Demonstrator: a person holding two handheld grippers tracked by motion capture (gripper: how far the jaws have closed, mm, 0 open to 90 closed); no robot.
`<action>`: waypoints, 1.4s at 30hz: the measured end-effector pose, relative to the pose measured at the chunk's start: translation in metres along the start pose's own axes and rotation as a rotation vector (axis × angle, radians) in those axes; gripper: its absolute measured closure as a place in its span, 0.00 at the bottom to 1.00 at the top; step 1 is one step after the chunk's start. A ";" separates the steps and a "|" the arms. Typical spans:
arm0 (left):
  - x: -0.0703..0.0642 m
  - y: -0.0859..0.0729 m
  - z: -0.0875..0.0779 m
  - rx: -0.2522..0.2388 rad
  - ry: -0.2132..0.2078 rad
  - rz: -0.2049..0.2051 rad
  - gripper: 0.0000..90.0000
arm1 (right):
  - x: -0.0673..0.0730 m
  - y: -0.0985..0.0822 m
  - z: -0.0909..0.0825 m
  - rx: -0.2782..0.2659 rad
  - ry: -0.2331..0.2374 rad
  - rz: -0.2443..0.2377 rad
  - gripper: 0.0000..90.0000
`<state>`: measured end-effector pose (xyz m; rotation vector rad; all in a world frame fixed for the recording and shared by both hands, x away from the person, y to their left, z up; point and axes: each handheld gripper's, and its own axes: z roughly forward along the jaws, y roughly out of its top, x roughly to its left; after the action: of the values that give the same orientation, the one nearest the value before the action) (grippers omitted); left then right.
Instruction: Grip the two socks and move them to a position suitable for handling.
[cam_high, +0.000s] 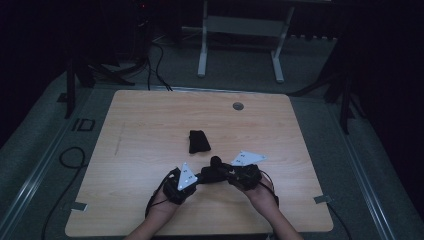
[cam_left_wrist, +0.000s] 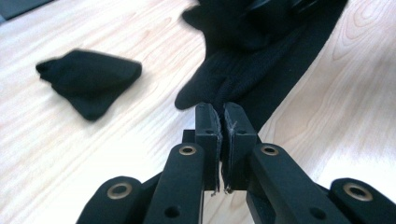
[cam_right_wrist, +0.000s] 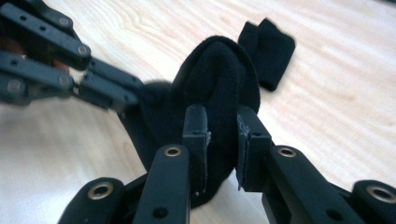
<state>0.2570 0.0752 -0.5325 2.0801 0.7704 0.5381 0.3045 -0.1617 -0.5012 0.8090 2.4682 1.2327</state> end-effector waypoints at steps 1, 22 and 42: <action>-0.002 0.000 -0.001 0.010 0.002 0.009 0.97 | 0.000 -0.002 0.000 0.005 0.006 0.004 0.85; 0.000 -0.027 0.008 0.163 -0.067 -0.008 0.87 | -0.032 -0.058 -0.018 0.147 0.007 0.123 0.81; -0.028 0.023 0.048 0.134 -0.149 0.044 0.45 | -0.024 -0.029 0.007 0.166 0.020 0.033 0.74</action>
<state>0.2740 0.0186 -0.5430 2.2370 0.6923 0.3586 0.3163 -0.1851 -0.5291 0.8861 2.6103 1.0619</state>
